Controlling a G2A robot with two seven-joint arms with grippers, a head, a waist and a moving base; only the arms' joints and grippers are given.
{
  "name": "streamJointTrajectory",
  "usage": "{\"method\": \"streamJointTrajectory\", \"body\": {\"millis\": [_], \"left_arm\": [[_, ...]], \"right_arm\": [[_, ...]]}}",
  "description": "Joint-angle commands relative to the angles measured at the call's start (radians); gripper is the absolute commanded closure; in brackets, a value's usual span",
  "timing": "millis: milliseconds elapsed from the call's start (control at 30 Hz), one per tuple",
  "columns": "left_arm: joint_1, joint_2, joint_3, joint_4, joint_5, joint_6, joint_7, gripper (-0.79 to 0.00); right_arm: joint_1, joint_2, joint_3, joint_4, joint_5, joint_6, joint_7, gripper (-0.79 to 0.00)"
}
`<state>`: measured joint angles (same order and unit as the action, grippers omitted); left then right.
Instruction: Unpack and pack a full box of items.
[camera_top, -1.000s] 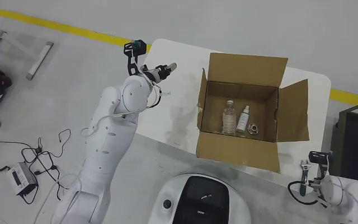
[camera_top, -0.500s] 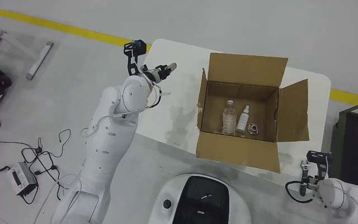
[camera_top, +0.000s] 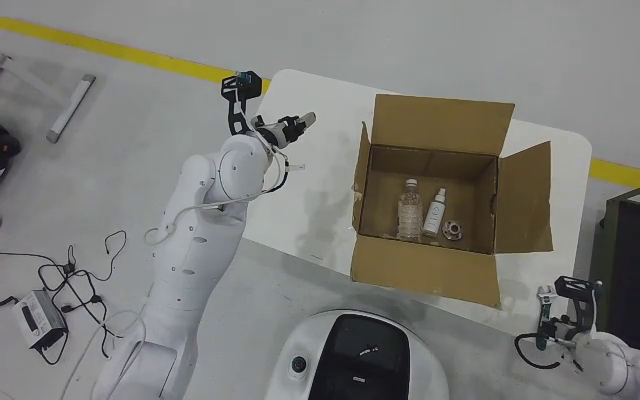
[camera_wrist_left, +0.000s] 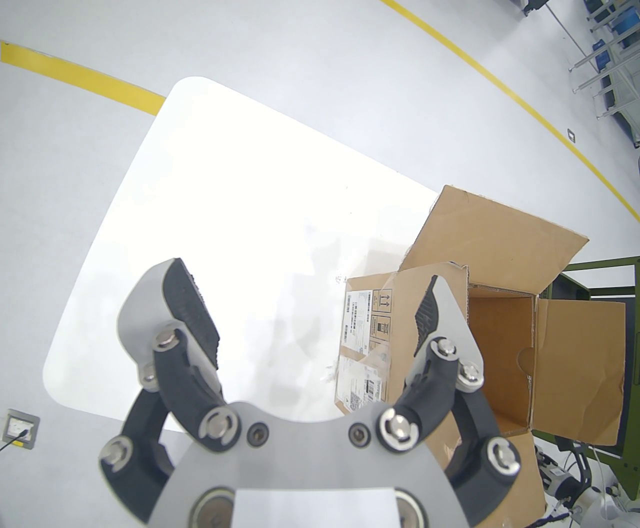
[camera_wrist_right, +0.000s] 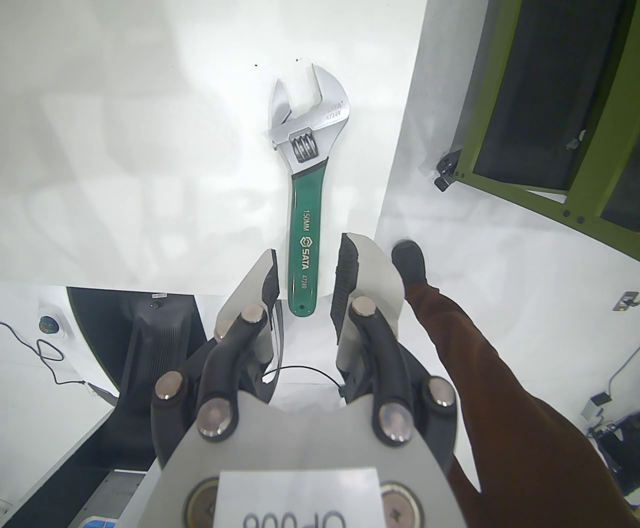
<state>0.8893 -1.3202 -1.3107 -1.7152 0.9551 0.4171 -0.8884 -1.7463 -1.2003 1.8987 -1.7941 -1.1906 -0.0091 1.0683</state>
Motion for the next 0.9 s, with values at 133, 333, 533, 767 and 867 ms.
{"method": "streamJointTrajectory", "body": {"millis": [133,333,533,767,867], "left_arm": [[0.000,0.000,0.000,0.000,0.000,0.000,0.000,-0.785],[0.000,0.000,0.000,0.000,0.000,0.000,0.000,-0.785],[0.000,0.000,0.000,0.000,0.000,0.000,0.000,-0.785],[0.000,0.000,0.000,0.000,0.000,0.000,0.000,-0.785],[0.000,0.000,0.000,0.000,0.000,0.000,0.000,-0.785]], "right_arm": [[0.032,0.002,-0.020,0.067,-0.005,-0.007,-0.018,-0.262],[0.062,0.004,-0.033,0.122,0.002,-0.016,-0.036,-0.252],[0.070,0.007,-0.040,0.139,0.008,-0.034,-0.055,-0.252],[0.064,0.011,-0.026,0.129,0.036,-0.051,-0.054,-0.163],[0.068,0.013,-0.029,0.141,0.032,-0.054,-0.058,-0.114]]}}
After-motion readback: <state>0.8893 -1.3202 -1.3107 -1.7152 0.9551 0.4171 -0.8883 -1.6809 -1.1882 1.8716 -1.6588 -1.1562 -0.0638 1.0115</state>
